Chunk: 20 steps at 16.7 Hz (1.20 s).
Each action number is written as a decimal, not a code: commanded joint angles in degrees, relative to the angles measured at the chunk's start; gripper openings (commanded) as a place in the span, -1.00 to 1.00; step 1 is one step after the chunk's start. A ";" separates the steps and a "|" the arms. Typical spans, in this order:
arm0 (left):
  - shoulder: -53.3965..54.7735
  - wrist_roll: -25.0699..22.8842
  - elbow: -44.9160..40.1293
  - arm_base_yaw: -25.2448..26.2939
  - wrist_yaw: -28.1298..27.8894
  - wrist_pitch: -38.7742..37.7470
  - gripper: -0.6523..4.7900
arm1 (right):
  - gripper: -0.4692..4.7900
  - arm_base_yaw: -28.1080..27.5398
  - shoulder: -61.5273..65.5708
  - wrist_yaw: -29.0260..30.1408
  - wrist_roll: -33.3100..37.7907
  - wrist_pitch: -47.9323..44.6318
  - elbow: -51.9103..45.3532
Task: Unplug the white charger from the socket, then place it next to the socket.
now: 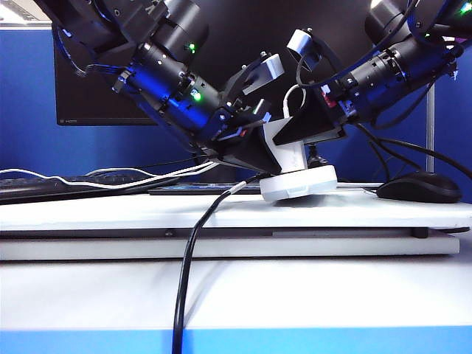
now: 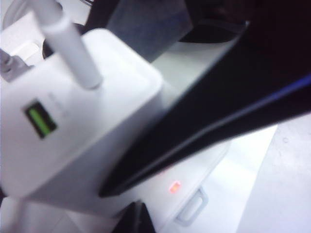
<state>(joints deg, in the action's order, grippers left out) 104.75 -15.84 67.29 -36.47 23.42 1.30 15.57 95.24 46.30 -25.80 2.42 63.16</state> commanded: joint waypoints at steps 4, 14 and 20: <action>1.57 -0.15 -0.90 -0.42 -0.55 -5.53 -0.78 | -0.82 0.37 -2.40 7.30 2.91 -12.02 1.64; 1.64 -0.31 -0.90 -0.46 -0.15 -7.74 -0.78 | -0.82 0.68 -2.34 4.81 -1.68 -11.26 1.60; 1.62 -1.75 -0.90 -0.48 -1.70 -9.81 -0.78 | -0.82 0.68 -1.55 3.34 -4.50 -6.91 1.51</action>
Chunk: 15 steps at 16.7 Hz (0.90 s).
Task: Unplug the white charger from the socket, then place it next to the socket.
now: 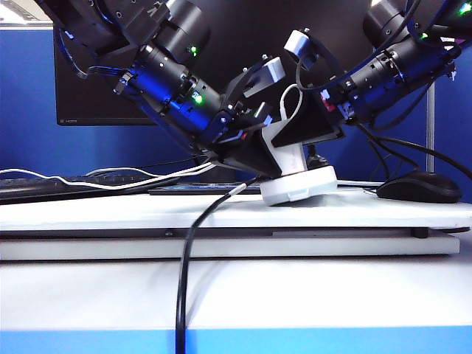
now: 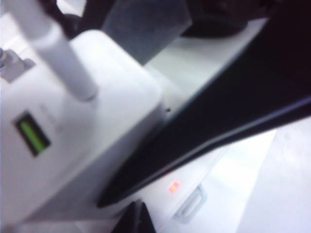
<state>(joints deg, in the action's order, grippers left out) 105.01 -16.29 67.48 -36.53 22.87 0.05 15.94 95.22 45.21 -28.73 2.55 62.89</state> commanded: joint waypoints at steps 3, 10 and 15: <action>1.27 -2.93 -0.35 -0.39 -1.22 -11.61 -0.78 | -0.82 0.33 -0.13 4.48 -1.99 -6.73 1.75; 1.36 -4.92 7.56 -0.46 -5.07 -20.79 -0.78 | -0.82 0.33 0.61 4.66 -3.02 -6.86 1.70; 1.42 -4.92 7.93 -0.81 -5.07 -20.92 -0.78 | -0.82 0.37 0.61 4.70 -3.04 -7.37 1.77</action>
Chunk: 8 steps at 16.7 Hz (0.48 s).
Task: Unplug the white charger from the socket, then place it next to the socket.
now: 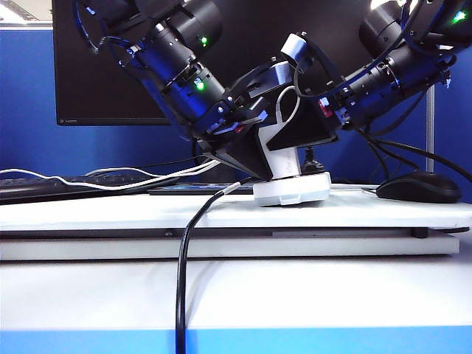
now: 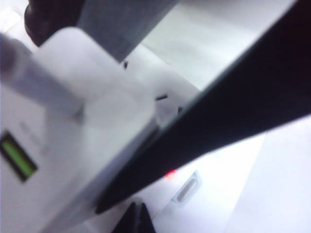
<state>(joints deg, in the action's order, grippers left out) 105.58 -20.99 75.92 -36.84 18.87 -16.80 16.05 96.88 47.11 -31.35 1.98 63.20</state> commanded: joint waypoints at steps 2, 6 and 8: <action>1.57 -0.02 -0.48 -0.52 -1.09 -4.11 -0.78 | -0.82 0.26 -1.09 2.78 -1.75 -6.93 1.46; 2.84 -0.04 -0.33 -0.52 -1.11 -3.87 -0.78 | -0.82 0.44 -1.38 7.02 4.66 -9.99 1.51; 3.26 -0.02 -0.33 -0.50 -1.14 -3.91 -0.78 | -0.82 0.50 -1.99 6.12 -0.66 -9.77 1.51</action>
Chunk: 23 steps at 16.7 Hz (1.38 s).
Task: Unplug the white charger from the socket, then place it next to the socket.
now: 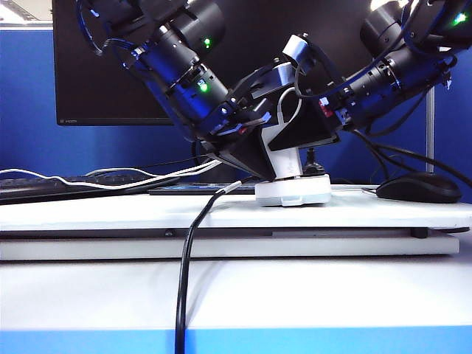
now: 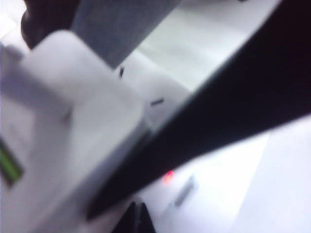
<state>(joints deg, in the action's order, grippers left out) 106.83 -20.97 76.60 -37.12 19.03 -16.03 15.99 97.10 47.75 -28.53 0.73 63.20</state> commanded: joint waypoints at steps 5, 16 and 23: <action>2.12 -0.07 -1.01 -0.22 -1.27 -4.59 -0.78 | -0.82 0.77 -2.62 5.75 0.13 -9.86 1.53; -2.43 -0.07 -0.92 -0.15 -1.75 -6.19 -0.78 | -0.82 -0.98 -3.54 2.34 2.73 -11.26 1.55; -10.75 -0.02 -0.87 -0.13 -4.61 -6.19 -0.78 | -0.82 -3.08 -4.61 2.54 6.51 -9.57 1.53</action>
<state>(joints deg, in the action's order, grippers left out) 97.23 -21.04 75.55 -37.23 15.29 -22.61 12.99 93.60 49.63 -22.72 -8.75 64.49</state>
